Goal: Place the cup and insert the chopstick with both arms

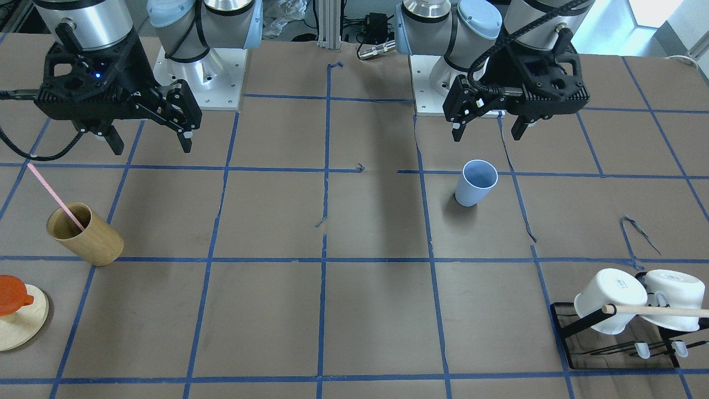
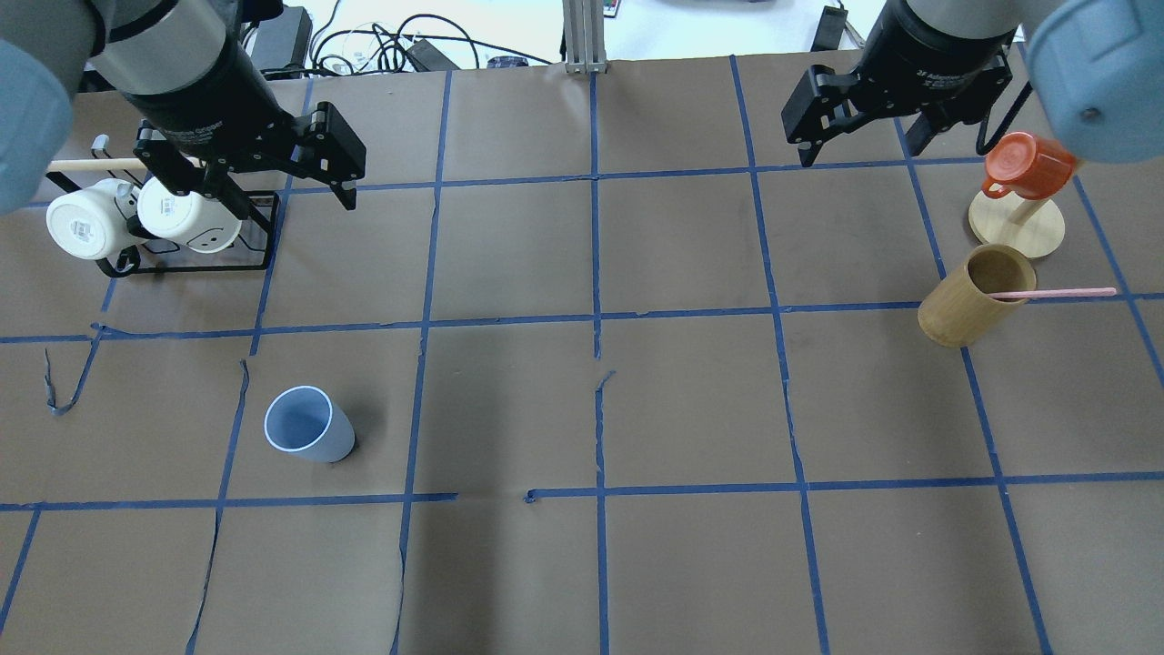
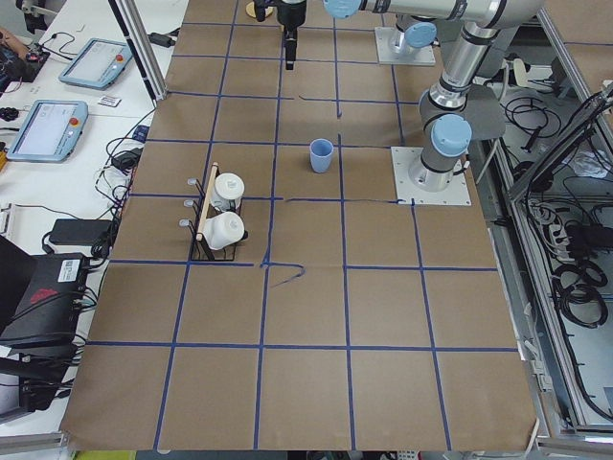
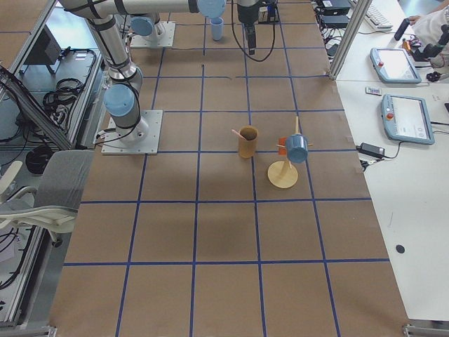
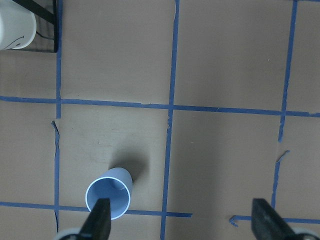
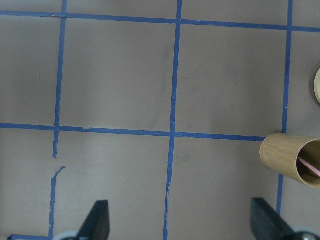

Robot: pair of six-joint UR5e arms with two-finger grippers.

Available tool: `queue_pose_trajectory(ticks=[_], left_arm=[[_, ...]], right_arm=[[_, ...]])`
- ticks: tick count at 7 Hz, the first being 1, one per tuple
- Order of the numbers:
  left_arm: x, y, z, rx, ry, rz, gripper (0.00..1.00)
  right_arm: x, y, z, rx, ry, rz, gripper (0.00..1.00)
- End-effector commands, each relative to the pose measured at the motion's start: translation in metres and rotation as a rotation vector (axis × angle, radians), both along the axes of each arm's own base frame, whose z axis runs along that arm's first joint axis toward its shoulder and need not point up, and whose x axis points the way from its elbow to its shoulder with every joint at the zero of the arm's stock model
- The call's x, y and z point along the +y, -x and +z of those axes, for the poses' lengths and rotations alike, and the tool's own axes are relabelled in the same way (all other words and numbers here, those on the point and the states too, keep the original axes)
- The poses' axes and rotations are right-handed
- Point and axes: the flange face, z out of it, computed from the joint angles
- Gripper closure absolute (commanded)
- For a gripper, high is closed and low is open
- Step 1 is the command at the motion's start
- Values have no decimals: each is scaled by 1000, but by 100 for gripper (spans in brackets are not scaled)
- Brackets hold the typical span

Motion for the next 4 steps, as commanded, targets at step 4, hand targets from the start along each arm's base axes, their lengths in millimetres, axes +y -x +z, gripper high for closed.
queue_pose_trajectory(ticks=[4], left_arm=[[0,0,0,-2,-1,0,0]], right_arm=[[-5,1,-5,-2,-1,-4,0]])
